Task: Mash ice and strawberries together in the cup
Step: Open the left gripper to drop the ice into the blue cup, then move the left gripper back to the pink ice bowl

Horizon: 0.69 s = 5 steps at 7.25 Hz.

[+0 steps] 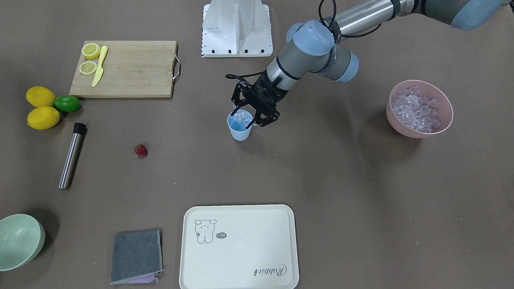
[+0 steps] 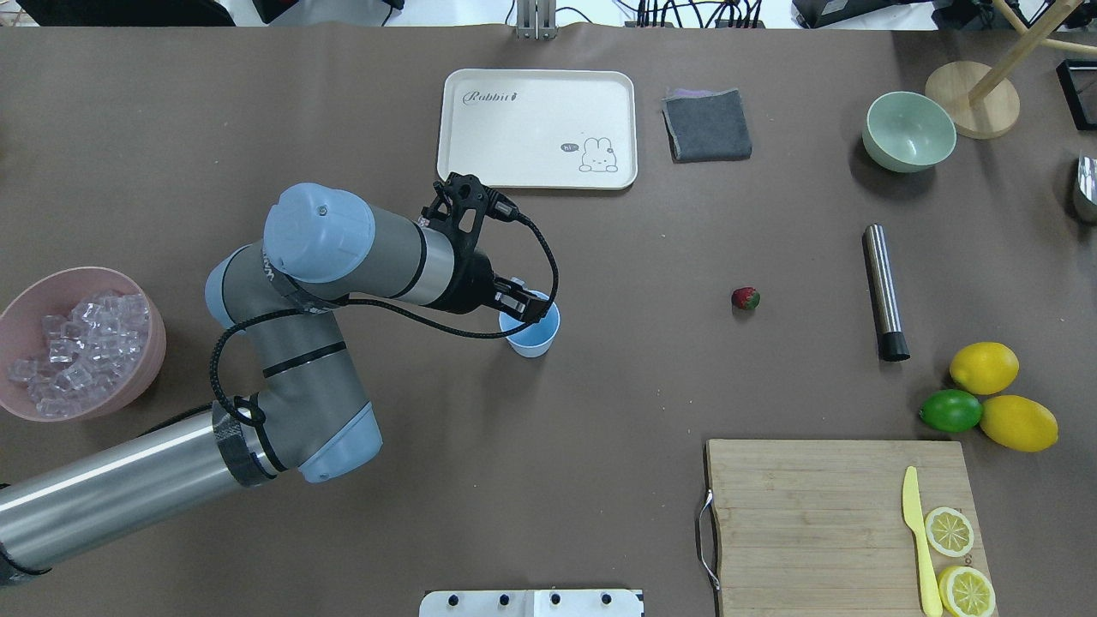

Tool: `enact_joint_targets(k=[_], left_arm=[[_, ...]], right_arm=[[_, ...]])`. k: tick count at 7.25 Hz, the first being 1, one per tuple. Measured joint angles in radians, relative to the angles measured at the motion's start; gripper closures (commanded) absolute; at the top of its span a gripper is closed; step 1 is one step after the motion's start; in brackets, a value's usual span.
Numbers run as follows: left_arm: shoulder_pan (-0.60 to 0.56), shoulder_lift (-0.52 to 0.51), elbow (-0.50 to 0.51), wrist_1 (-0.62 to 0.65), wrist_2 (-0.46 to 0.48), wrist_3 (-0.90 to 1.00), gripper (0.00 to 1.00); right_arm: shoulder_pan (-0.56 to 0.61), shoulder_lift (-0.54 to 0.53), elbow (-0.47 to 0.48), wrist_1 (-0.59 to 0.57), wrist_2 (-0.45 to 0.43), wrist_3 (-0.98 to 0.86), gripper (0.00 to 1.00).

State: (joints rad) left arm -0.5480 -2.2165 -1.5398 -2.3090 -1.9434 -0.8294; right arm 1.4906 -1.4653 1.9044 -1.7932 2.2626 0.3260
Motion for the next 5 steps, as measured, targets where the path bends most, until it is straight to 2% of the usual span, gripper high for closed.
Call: enact_joint_targets(k=[1,5], left_arm=[[0.001,0.001,-0.002,-0.001,0.000,0.000,0.04],[0.000,0.006,-0.023,-0.002,-0.002,-0.003,0.04]], right_arm=[[-0.002,0.000,0.000,0.000,0.000,0.000,0.00],[-0.004,-0.002,0.004,0.000,0.002,0.001,0.00]])
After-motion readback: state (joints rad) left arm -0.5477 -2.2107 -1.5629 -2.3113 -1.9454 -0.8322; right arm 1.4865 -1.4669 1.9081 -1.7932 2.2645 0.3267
